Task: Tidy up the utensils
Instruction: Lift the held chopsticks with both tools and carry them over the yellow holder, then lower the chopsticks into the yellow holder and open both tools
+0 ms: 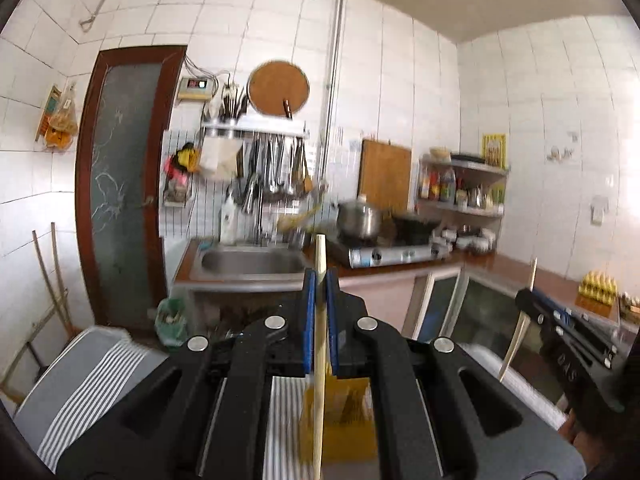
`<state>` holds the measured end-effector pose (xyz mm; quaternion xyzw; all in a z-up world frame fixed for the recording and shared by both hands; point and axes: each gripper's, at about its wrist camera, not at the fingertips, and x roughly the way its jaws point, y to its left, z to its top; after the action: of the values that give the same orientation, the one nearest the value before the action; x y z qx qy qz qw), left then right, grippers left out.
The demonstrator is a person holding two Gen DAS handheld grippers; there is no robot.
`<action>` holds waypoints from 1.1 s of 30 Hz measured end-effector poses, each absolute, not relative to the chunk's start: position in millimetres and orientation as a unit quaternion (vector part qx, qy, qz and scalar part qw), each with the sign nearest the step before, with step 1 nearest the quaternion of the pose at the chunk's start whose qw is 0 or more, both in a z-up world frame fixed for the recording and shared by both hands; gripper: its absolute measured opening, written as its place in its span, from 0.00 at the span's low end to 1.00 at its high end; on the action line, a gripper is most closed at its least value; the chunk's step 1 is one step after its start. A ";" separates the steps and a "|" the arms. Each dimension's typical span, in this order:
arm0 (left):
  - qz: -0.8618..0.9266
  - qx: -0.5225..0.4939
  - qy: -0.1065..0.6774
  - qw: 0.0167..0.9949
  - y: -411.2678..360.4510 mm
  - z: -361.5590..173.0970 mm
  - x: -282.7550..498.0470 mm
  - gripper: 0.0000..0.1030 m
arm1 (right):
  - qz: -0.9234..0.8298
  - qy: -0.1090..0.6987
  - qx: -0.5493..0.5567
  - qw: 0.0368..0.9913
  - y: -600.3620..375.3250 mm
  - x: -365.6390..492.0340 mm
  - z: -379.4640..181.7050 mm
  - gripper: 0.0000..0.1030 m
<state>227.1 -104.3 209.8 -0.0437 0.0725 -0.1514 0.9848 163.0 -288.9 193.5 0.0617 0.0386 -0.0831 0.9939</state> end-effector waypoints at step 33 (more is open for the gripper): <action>-0.101 -0.024 0.147 0.984 -77.6 143.7 271.6 0.95 | -0.108 0.177 0.053 0.977 -321.1 210.6 124.3 0.67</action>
<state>271.6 -77.6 143.7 -0.0239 0.1472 -0.1011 0.9836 210.6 -321.1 124.3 0.0531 0.1767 -0.1077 0.9769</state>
